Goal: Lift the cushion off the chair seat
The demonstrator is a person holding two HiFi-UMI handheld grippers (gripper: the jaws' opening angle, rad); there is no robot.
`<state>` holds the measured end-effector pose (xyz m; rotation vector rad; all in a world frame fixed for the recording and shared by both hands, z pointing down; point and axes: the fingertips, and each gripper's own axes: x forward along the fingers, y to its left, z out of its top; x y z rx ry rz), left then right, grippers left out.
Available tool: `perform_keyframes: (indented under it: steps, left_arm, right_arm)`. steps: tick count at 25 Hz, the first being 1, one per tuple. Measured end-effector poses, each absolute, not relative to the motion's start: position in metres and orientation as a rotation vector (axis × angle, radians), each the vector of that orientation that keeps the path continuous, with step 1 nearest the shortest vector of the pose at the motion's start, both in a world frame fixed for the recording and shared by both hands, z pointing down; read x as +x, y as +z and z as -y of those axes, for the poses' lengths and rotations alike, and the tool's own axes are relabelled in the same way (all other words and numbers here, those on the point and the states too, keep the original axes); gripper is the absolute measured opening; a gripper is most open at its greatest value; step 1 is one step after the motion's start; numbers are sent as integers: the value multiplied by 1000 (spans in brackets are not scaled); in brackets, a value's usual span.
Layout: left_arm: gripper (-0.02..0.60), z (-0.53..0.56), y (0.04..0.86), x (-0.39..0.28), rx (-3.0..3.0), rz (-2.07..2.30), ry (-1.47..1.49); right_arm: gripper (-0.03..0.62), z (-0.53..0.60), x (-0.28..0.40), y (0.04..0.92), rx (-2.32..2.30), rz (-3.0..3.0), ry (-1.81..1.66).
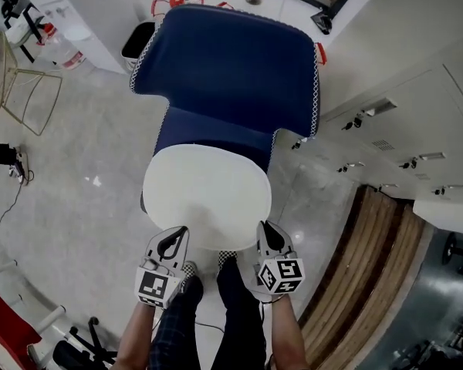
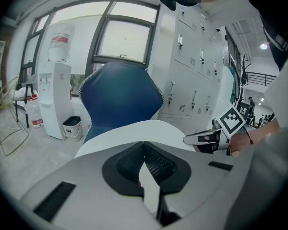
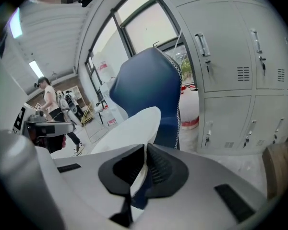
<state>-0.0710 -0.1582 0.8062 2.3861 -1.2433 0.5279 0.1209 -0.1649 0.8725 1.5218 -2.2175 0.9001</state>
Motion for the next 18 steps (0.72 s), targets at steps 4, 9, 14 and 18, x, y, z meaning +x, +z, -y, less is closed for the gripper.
perform_keyframes:
  steps: [4, 9, 14, 18]
  left_arm:
    - [17, 161, 764, -76, 2412, 1282, 470]
    - [17, 154, 711, -86, 2434, 1281, 471]
    - [17, 148, 662, -97, 2452, 1303, 449]
    - [17, 139, 623, -102, 2456, 1323, 418]
  right_arm:
    - [37, 162, 111, 825, 1512, 2255, 865]
    - [37, 156, 102, 764, 1521, 2277, 819]
    - [35, 149, 92, 712, 1516, 2286, 752]
    - [35, 143, 85, 670, 1514, 2293, 681]
